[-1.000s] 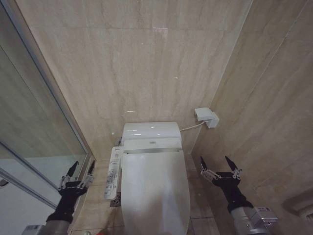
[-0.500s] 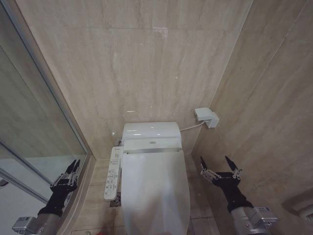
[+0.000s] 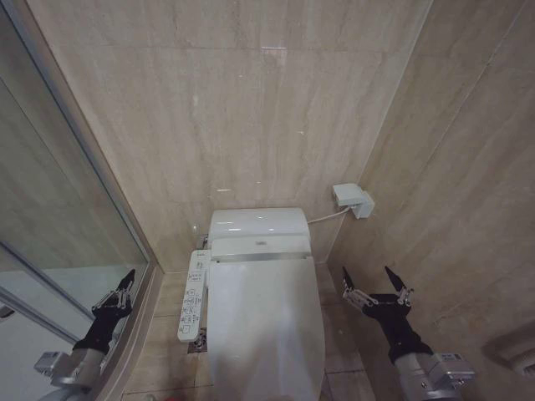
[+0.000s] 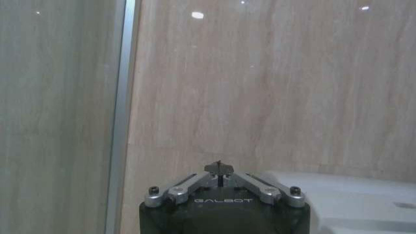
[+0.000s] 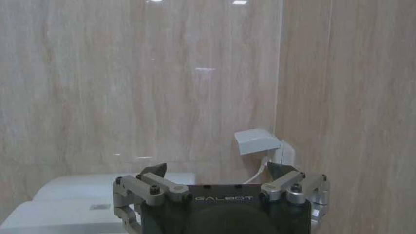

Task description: Open the toilet lid, clean the toilet bowl with a toilet brush, close the toilet lid, and flush.

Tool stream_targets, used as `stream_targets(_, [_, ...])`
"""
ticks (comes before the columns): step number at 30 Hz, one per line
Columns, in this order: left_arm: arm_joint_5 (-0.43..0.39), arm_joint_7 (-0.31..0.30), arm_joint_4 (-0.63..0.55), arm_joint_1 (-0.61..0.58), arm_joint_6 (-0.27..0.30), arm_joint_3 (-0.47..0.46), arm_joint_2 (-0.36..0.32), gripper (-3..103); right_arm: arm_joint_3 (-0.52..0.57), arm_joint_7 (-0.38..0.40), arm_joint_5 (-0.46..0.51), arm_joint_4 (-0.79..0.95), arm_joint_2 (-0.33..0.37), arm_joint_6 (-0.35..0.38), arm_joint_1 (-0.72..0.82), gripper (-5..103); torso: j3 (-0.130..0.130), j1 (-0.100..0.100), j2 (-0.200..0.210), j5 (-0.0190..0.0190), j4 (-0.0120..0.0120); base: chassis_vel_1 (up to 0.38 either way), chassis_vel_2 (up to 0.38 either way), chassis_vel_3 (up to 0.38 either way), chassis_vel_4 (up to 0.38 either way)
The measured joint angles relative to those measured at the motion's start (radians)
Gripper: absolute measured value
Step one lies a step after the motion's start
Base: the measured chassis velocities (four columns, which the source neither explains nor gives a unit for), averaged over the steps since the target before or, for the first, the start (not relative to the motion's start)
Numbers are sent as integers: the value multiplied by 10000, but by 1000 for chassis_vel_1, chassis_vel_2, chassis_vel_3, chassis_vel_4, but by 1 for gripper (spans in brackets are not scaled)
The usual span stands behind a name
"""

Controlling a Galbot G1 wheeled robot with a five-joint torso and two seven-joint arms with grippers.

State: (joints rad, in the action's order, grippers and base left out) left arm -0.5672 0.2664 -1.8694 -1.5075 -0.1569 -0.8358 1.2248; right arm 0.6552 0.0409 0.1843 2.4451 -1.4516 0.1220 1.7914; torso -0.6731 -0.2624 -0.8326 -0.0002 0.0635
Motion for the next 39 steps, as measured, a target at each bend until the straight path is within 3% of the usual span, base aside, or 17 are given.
stream_targets(12, [-359, 214, 1894, 1597, 31, 610, -1076, 0, 0, 0, 0, 0, 0, 0, 0, 100, 0, 0, 0, 1, 1, 0, 0, 0, 0])
stream_targets(23, [-374, 648, 3844, 3250, -315, 1479, -1746, 0, 0, 0, 0, 0, 0, 0, 0, 100, 0, 0, 0, 0, 0, 0, 0, 0, 0])
stream_targets(34, [-433, 815, 5460, 4903, -546, 2474, -1946, 0, 0, 0, 0, 0, 0, 0, 0, 100, 0, 1, 0, 1, 0, 0, 0, 0, 0])
stream_targets(39, [-441, 974, 6356, 5768, -753, 3195, -1717, 0, 0, 0, 0, 0, 0, 0, 0, 100, 0, 1, 0, 2, 0, 0, 0, 0, 0])
